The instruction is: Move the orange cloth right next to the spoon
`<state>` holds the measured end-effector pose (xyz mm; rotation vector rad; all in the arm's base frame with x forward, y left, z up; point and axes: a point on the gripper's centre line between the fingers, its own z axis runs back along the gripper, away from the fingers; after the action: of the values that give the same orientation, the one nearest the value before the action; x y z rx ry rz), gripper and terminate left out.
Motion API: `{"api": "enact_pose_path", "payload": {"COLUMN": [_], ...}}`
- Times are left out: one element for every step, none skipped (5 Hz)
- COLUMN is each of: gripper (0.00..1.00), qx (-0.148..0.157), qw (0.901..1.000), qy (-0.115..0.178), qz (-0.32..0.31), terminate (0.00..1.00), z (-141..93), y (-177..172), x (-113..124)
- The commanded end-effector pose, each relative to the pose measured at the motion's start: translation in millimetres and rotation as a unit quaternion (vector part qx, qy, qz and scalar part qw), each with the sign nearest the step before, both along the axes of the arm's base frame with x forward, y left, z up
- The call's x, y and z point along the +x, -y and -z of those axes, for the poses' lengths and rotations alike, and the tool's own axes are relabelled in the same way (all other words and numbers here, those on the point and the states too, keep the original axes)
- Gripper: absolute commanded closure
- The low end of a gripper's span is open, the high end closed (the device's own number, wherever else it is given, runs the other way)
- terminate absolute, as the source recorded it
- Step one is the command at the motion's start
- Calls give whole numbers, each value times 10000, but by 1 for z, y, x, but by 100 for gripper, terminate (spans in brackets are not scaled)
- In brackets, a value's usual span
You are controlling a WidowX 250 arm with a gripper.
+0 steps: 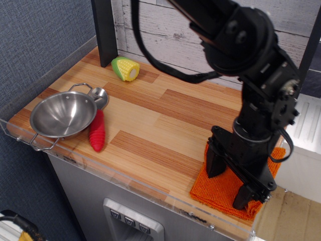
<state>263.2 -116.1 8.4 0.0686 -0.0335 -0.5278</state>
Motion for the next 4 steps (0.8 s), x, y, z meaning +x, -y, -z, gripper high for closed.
{"api": "enact_pose_path", "payload": {"gripper": [0, 0, 0, 0], "qx": [-61, -44, -11, -12], "qw": [9987, 9981, 9971, 9958], "qy": [193, 215, 214, 244], "qz": [-466, -575, -733, -883], "terminate": [0, 0, 0, 0], "z": [-5, -5, -5, -5], "y": [-46, -61, -79, -99], "x": [17, 23, 28, 32]}}
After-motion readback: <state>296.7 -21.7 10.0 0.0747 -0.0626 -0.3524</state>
